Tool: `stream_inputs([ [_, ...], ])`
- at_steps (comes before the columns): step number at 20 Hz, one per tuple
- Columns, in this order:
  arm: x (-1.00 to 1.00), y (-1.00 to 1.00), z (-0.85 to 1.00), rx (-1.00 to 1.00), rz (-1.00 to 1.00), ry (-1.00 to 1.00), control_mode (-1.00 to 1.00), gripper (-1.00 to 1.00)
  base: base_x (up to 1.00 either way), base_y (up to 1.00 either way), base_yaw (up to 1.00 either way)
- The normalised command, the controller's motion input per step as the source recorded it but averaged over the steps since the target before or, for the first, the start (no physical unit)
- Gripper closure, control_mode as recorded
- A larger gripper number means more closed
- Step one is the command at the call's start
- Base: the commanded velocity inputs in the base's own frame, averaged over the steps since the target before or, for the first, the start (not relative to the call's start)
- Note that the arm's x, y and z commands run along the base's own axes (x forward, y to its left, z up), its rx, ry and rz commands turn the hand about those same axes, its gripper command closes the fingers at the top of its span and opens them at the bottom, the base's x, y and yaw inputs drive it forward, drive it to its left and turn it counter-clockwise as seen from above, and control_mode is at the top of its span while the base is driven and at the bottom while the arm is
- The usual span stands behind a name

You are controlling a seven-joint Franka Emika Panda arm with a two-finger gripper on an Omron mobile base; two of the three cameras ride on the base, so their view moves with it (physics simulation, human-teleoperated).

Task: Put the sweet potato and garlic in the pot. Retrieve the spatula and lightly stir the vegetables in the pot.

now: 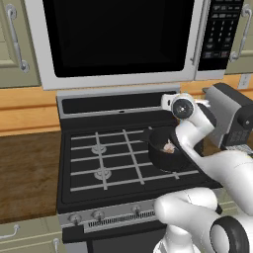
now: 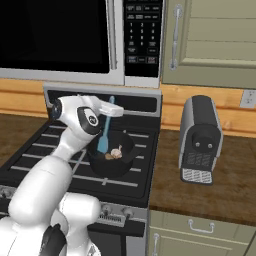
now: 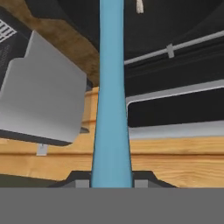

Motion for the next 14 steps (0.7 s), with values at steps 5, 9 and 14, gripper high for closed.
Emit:
stream_inputs([
  [5,0.38,0.1,-0.4,-0.1,0.12,-0.01,-1.0,1.0,0.0,0.0,0.0],
  [9,0.18,0.02,-0.37,-0.02,0.02,0.0,-1.0,1.0,0.0,0.0,0.0],
  [14,0.17,0.07,-0.2,0.0,0.0,0.0,-1.0,1.0,0.0,0.0,0.0],
])
